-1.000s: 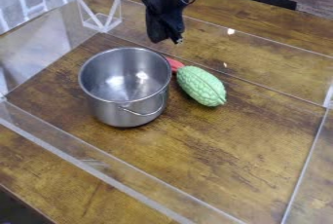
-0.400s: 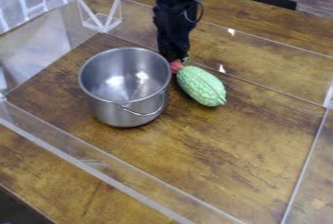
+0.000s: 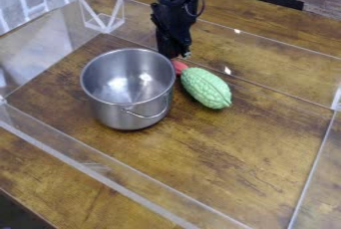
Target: Move the pink spoon to the left
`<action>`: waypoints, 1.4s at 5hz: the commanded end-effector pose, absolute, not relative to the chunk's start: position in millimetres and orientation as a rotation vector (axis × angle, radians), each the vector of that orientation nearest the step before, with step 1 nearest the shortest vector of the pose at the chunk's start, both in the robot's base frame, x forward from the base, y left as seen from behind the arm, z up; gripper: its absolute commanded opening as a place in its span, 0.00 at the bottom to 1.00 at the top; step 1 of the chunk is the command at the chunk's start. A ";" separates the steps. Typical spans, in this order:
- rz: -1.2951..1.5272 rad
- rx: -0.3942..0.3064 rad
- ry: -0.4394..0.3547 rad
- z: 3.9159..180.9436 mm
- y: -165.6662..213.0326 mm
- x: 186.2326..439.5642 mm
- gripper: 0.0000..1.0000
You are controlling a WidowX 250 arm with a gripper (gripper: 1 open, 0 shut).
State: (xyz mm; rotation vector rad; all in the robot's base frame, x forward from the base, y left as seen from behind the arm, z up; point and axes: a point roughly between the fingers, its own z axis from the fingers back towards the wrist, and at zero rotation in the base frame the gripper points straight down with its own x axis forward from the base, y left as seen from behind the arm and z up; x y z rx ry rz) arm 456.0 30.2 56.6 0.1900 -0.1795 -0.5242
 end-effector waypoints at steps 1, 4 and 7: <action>-0.464 0.204 -0.225 86.4 38.2 467.1 0.00; -0.523 0.149 -0.194 81.8 36.3 463.9 0.00; -0.410 0.103 -0.145 107.6 35.9 462.7 0.00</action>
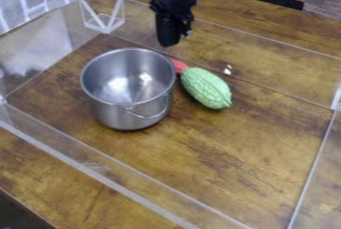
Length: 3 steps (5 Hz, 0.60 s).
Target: Move the pink spoon to the left
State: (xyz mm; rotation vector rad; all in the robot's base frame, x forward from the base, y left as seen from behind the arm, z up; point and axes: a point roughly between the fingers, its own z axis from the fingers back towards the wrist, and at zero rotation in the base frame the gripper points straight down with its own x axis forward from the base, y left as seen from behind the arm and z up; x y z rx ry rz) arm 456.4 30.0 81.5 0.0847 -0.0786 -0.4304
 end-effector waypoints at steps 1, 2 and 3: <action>-0.346 0.082 -0.151 109.8 29.6 461.9 0.00; -0.307 0.056 -0.158 113.5 23.5 458.9 0.00; -0.283 0.031 -0.160 115.8 19.5 456.7 0.00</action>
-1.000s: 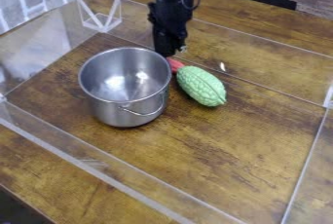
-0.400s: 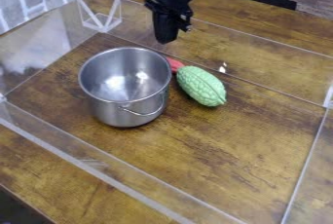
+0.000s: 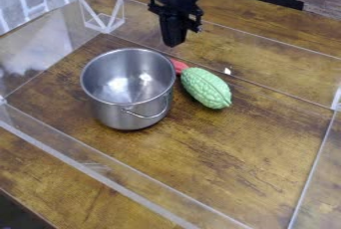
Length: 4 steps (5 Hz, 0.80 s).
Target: Move the pink spoon to the left
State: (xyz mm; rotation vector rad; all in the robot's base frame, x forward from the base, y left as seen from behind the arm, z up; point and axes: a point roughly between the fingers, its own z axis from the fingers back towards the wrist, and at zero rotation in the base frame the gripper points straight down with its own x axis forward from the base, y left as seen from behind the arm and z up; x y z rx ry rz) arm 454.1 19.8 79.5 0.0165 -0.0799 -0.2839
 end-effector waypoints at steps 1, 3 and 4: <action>-0.317 0.004 -0.163 121.1 15.2 456.9 0.00; -0.295 -0.010 -0.186 146.4 12.8 458.6 0.00; -0.290 -0.011 -0.213 159.7 13.9 456.7 0.00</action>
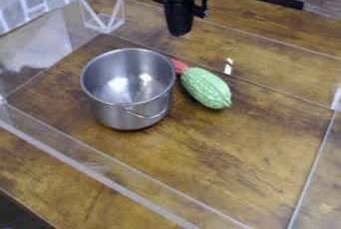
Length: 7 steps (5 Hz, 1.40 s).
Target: Move the pink spoon to the left
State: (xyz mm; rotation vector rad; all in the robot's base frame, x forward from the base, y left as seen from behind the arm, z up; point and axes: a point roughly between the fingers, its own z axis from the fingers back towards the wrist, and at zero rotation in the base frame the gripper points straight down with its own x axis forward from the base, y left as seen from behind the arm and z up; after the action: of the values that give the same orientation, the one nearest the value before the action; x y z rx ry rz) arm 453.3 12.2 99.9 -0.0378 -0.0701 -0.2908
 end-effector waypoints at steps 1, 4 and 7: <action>-0.287 -0.014 -0.236 170.8 15.4 454.7 0.00; -0.268 -0.064 -0.283 174.3 23.4 436.1 0.00; -0.263 -0.091 -0.311 162.3 17.0 423.3 0.00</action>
State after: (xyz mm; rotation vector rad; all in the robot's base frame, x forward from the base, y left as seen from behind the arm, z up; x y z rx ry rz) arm 418.8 12.9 110.6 -0.1239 -0.1788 -0.2517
